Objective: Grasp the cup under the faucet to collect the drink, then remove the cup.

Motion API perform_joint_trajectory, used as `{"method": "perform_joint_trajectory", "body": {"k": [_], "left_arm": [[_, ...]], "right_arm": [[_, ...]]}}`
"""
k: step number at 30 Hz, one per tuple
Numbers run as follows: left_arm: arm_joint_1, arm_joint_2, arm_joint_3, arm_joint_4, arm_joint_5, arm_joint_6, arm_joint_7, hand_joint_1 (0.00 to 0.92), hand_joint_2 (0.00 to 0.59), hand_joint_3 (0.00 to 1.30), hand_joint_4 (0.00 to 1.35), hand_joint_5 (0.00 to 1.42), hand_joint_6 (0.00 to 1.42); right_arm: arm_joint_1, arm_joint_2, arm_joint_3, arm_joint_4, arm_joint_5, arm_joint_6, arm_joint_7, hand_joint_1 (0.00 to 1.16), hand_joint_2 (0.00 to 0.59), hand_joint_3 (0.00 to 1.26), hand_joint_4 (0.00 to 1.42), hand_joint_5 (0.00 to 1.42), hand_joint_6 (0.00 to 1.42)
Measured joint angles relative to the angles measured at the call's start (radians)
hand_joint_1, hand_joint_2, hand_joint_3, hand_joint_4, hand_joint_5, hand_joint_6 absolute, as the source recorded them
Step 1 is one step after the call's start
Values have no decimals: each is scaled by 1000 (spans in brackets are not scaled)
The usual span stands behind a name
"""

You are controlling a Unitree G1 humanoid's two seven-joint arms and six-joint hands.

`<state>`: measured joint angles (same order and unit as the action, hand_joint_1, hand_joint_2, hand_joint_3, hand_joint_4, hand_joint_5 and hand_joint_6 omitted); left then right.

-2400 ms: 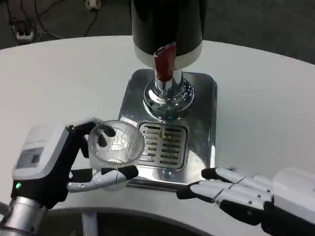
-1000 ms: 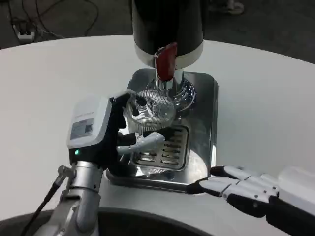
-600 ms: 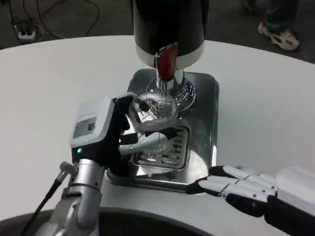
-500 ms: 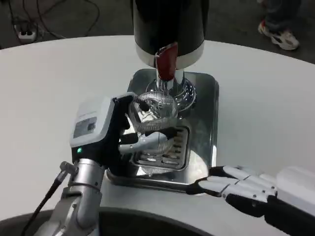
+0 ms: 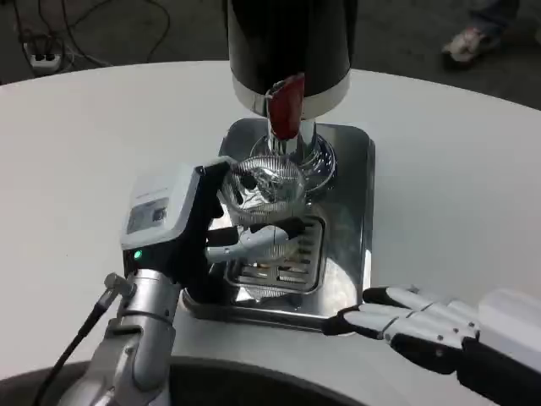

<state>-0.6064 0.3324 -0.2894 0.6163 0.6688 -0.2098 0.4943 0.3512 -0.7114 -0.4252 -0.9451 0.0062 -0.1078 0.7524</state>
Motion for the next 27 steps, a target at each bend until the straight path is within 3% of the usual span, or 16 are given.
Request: {"method": "perform_joint_trajectory", "body": {"k": [1,6,10,12,17,23,27], "left_arm": [[1,0,0,-1,0,0,-2,210,196,541,596,708,434],[24,4,-2,-6,-3,14,-51,128,202,175,274,454,340],[24,12,0,-8,-9,9,-67,94,146,60,107,334,269],[24,15,0,-8,-14,3,-71,57,88,7,37,281,232],[27,22,4,-13,-37,-10,-91,2,30,0,0,134,141],[52,32,14,-49,-71,-16,-128,0,12,0,0,25,7],[57,42,24,-69,-80,-16,-168,0,2,0,0,0,0]], "right_arm": [[1,0,0,0,0,0,0,388,406,123,84,15,0],[8,3,-2,-4,0,0,-6,388,406,123,84,15,0],[10,4,-2,-5,0,0,-9,388,406,123,86,15,0],[11,4,-2,-5,1,0,-9,388,406,123,89,15,0],[11,5,-2,-5,1,0,-10,388,406,128,92,15,0],[16,11,-3,-5,1,0,-14,388,406,132,94,15,0],[16,13,-4,-5,3,0,-17,388,406,132,94,15,0]]}}
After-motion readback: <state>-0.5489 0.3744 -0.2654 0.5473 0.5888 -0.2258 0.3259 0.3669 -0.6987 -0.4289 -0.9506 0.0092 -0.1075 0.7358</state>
